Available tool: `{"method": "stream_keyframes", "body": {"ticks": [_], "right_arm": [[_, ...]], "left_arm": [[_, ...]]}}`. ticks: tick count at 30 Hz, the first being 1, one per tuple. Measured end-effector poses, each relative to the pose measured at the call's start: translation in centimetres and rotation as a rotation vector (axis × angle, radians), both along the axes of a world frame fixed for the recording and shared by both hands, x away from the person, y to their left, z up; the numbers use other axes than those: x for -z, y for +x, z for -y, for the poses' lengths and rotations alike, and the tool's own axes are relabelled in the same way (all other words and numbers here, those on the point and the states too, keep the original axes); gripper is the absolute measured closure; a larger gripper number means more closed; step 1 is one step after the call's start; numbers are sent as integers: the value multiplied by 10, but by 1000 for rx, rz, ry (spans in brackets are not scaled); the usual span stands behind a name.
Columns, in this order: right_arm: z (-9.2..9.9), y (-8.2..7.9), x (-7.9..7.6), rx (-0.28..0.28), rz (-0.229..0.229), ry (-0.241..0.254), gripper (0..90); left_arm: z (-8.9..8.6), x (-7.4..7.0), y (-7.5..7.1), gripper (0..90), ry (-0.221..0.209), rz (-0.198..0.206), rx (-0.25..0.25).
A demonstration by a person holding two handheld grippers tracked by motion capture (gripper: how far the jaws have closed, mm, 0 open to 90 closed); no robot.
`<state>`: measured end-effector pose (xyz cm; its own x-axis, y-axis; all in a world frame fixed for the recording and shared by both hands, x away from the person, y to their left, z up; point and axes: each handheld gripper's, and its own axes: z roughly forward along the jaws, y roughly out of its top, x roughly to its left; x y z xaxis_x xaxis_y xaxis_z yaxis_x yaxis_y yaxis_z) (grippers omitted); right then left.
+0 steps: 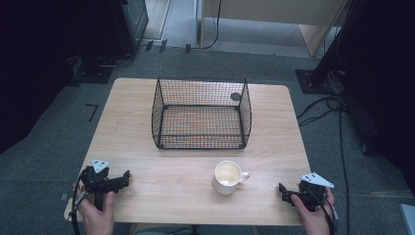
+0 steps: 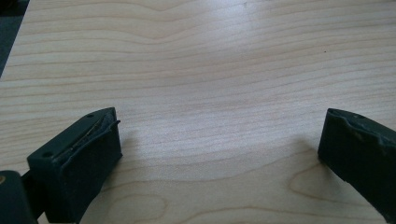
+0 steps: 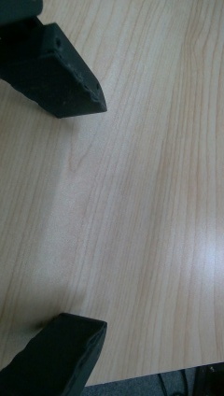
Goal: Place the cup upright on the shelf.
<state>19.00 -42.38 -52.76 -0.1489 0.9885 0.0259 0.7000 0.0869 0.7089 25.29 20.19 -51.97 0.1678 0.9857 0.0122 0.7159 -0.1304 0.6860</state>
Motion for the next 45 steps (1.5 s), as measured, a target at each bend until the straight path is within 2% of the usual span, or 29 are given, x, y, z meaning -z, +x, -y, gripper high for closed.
{"method": "stream_keyframes", "body": {"ticks": [3, 5, 8, 14, 16, 20, 21, 22, 23, 29, 31, 34, 36, 37, 40, 45], "right_arm": [[0, -1, 0, -10, 5, 1, 27], [0, -4, -2, -7, 22, 9, 150], [0, -7, -8, -33, 47, 68, 148], [-14, -10, -26, -107, 94, 137, 157], [-21, -11, -32, -124, 112, 143, 167], [-35, -10, -40, -194, 129, 157, 163], [-35, -10, -40, -194, 129, 157, 163], [-45, -10, -42, -217, 150, 133, 198], [-48, -10, -43, -222, 152, 135, 209], [-67, -5, -46, -325, 182, 199, 395], [-73, -3, -48, -360, 185, 221, 429], [-82, 1, -50, -406, 180, 218, 489], [-84, 2, -50, -412, 175, 219, 502], [-89, 5, -49, -438, 169, 221, 547], [-94, 8, -47, -451, 163, 241, 591], [-103, 14, -44, -488, 144, 233, 613]], "left_arm": [[0, 0, 0, 0, 0, 0, 0], [0, 0, 0, 0, -1, 1, 0], [0, 0, 0, 0, 0, 0, 0], [0, 0, 0, 0, 0, 0, 0], [0, 0, 0, 0, 1, -1, 1], [0, 0, 0, 0, 0, 0, 0], [0, 0, 0, 0, 0, 0, 0], [0, 0, 0, 0, 0, 0, 0], [0, 0, 0, 0, 0, 0, 0], [1, 0, 1, 0, 0, -2, 0], [1, 0, 1, 0, 0, -2, -1], [1, 0, 1, 0, 0, -2, -1], [1, 0, 1, 0, 0, -2, 0], [1, 0, 1, 0, 0, -2, 1], [2, 0, 1, 0, 0, -2, 2], [2, 0, 1, 0, 1, -3, 4]]}}
